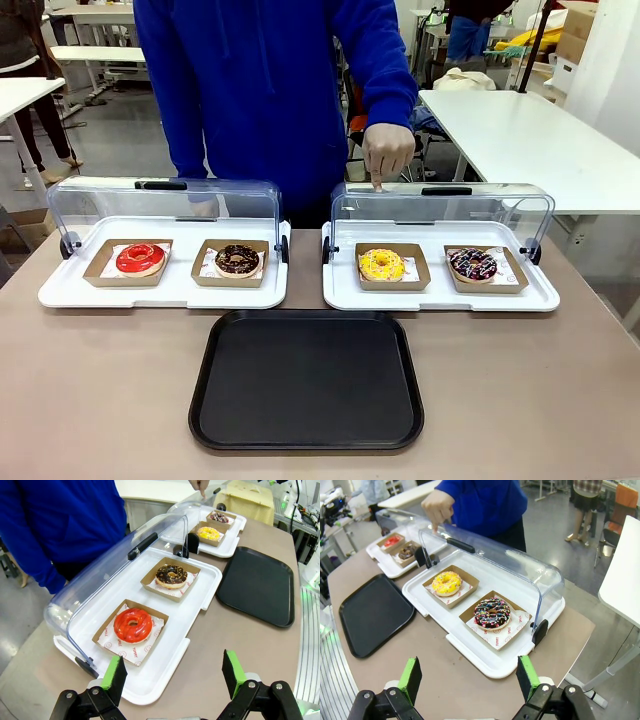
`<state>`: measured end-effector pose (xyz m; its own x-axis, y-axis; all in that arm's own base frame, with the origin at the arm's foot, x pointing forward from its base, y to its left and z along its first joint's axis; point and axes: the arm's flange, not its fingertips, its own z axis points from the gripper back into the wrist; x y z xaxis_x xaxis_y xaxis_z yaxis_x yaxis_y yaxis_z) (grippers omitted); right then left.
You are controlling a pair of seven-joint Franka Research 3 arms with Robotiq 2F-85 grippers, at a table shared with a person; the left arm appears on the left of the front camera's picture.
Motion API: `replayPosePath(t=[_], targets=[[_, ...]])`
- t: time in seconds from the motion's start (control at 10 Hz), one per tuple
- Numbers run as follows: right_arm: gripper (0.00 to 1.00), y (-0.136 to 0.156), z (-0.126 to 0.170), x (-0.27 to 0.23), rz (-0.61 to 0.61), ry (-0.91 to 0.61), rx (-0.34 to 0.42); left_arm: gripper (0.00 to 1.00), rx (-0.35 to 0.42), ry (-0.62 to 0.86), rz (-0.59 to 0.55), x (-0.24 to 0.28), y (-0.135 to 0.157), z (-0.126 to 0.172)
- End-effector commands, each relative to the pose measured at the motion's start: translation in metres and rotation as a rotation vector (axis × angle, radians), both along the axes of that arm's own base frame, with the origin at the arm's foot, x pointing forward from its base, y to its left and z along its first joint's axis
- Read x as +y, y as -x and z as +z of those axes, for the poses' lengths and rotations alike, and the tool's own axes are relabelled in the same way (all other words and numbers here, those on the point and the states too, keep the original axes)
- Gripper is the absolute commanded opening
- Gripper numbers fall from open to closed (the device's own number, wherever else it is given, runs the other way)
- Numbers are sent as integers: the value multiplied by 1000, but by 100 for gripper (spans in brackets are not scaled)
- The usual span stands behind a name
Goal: Move the third donut from the left to the tray.
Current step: Pick up the Paper togo box containing the Donut indicated by the person and place it on the Handle tray.
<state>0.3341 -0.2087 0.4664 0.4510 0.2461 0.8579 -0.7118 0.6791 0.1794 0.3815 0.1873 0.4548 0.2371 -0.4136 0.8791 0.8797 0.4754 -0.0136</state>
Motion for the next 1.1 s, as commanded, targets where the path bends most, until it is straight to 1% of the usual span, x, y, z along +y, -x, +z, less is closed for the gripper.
replayPosePath(t=[0.0, 0.2, 0.3, 0.4, 0.6, 0.7, 0.8, 0.9, 1.0], targets=[[100, -4, 0, -1, 8, -6, -34, 100, -2, -11, -7, 2, 0, 2], [100, -4, 0, -1, 8, -6, -34, 100, -2, -11, -7, 2, 0, 2], [100, 0, 0, 0, 0, 0, 0, 100, -2, -11, -7, 2, 0, 2], [100, -3, 21, 16, 11, 63, -55, 100, -2, -11, -7, 2, 0, 2], [100, -16, 43, 61, 52, 203, -83, 100, -2, -11, -7, 2, 0, 2], [100, -19, 49, 97, 92, 282, -92, 100, -2, -11, -7, 2, 0, 2], [100, -17, 49, 123, 114, 346, -110, 100, -2, -11, -7, 2, 0, 2], [100, -11, 47, 157, 152, 422, -144, 100, -2, -11, -7, 2, 0, 2], [100, -4, 37, 198, 191, 531, -193, 100, -2, -11, -7, 2, 0, 2]])
